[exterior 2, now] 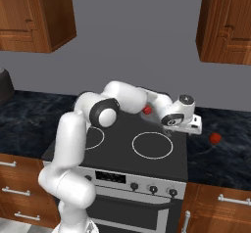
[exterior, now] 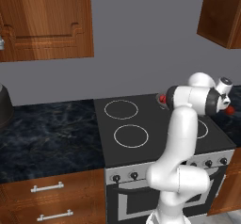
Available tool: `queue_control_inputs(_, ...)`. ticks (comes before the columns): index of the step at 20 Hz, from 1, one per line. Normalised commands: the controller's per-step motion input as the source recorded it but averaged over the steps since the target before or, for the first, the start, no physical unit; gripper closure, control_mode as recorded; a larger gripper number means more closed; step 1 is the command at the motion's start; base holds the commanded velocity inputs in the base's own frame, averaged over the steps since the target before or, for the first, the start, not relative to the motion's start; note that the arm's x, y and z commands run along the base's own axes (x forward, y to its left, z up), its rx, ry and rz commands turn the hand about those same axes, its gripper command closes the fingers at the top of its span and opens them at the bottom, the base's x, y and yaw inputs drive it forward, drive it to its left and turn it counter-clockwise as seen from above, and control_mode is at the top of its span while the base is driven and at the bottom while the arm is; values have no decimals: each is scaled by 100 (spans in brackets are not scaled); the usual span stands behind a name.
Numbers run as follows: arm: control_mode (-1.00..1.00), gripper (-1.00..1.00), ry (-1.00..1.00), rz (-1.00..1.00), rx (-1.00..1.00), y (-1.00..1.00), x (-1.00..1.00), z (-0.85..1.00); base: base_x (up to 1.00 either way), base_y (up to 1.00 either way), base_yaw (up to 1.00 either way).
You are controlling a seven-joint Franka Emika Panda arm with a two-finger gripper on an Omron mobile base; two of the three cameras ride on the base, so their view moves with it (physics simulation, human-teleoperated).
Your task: Put the bell pepper and bell pepper in the pan. Then turn on the rear right burner and set the heat to medium.
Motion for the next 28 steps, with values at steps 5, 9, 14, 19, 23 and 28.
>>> queue_control_inputs(5,-100,-100,16,0,0,-1,-47,43,0,0,0)
queue_control_inputs(9,-100,-100,6,0,0,0,-38,10,0,0,0)
queue_control_inputs(14,-100,-100,-5,-1,0,-1,-14,-36,0,0,0)
queue_control_inputs(19,-100,-100,-17,-2,0,-27,1,-15,0,0,0)
queue_control_inputs(23,-100,-100,-1,-3,0,-63,6,22,0,0,0)
queue_control_inputs(28,-100,-100,2,-5,0,-50,0,26,0,0,0)
